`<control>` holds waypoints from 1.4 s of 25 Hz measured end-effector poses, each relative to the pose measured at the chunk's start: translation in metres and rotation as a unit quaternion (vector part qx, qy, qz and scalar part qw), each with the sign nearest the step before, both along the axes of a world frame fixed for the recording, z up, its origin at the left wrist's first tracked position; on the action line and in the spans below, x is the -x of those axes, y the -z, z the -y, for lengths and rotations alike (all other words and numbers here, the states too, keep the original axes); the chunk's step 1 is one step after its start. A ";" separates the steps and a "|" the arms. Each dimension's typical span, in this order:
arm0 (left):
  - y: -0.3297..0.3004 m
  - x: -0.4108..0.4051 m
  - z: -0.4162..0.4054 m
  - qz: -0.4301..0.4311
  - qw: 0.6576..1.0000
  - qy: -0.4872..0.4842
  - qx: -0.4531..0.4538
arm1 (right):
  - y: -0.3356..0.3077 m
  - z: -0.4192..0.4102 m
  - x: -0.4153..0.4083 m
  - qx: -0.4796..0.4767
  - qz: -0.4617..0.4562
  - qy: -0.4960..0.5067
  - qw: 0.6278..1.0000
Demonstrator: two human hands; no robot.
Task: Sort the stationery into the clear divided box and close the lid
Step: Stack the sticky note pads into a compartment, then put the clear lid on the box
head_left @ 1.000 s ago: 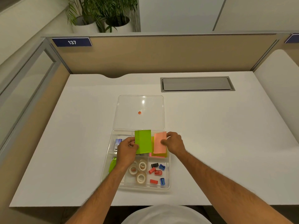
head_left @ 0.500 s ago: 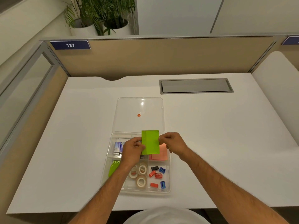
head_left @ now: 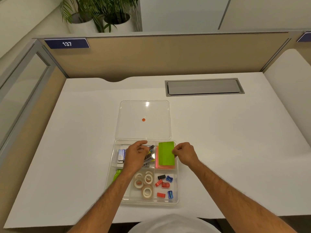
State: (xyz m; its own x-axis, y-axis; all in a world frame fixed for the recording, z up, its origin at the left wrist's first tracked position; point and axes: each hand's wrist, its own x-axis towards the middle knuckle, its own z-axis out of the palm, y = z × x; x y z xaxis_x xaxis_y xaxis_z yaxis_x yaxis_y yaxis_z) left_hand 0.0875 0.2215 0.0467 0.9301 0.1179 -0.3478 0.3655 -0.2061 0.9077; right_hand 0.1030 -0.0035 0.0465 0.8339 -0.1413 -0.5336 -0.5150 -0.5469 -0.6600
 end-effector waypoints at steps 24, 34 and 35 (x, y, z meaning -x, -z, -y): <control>0.021 -0.111 -0.096 0.039 0.985 -0.032 -0.166 | 0.021 0.010 -0.100 0.021 0.077 0.045 0.996; 0.066 -0.163 -0.117 -0.101 0.961 -0.029 -0.255 | 0.062 -0.017 -0.146 0.014 0.025 0.102 0.994; 0.068 -0.164 -0.117 -0.102 0.961 -0.035 -0.254 | 0.064 -0.018 -0.146 0.010 0.021 0.115 0.993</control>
